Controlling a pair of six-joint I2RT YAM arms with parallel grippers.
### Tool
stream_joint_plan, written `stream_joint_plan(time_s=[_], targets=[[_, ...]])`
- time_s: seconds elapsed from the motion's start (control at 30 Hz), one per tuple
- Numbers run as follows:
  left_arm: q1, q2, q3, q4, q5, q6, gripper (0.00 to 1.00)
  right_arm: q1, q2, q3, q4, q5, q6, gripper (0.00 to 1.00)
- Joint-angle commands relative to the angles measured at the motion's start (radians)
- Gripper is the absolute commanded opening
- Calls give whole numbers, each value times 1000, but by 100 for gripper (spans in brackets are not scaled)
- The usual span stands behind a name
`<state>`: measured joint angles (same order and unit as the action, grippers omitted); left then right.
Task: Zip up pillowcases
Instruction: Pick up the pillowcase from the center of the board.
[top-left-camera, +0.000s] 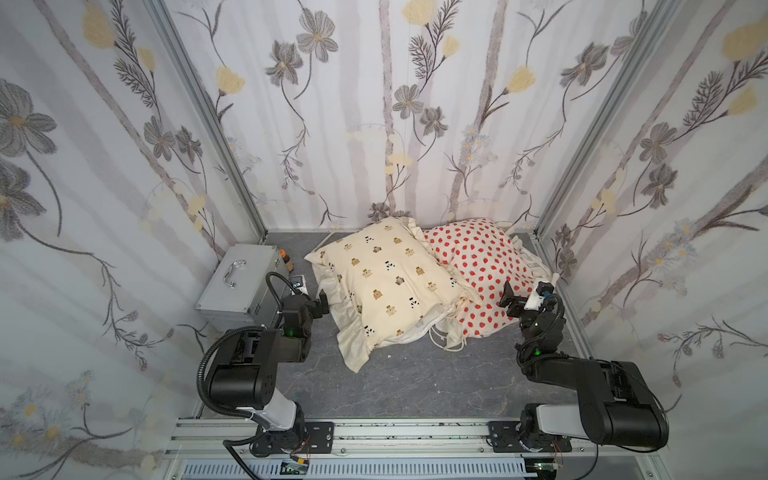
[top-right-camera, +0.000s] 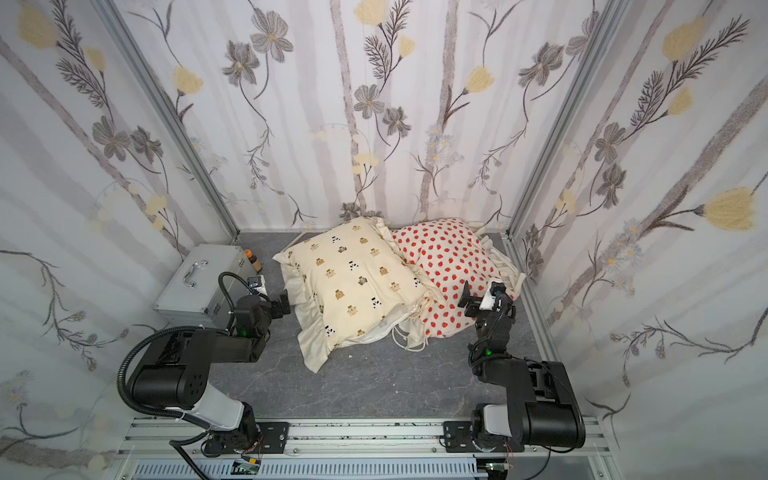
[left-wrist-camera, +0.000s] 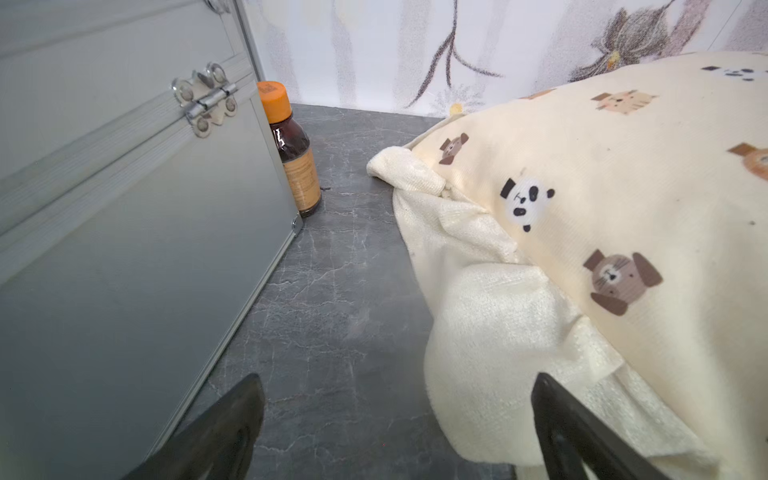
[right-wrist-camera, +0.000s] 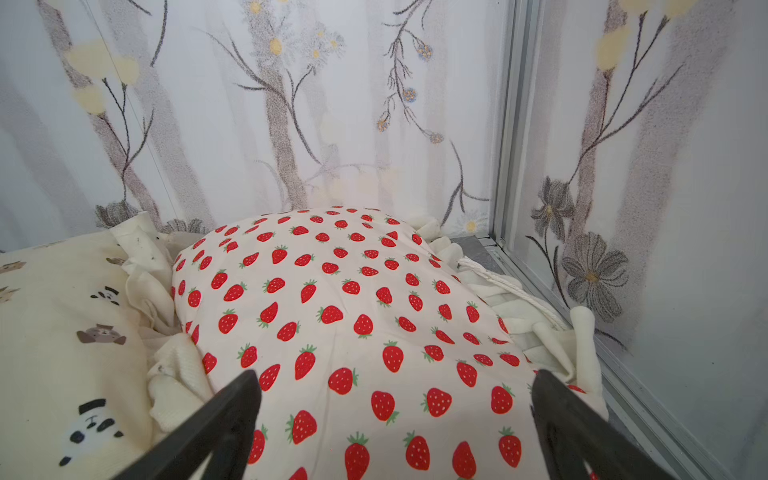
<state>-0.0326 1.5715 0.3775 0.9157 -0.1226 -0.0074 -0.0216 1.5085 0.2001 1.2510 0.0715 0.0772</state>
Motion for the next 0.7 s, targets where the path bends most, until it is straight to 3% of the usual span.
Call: stream_joint_plan(time_s=[0.0,0.67], targets=[[2,1,5,16,6,3,100,0,1,1,43,-15,-12,100],[2,0,6,16,6,3,100,0,2,2,41,-15,-13,100]])
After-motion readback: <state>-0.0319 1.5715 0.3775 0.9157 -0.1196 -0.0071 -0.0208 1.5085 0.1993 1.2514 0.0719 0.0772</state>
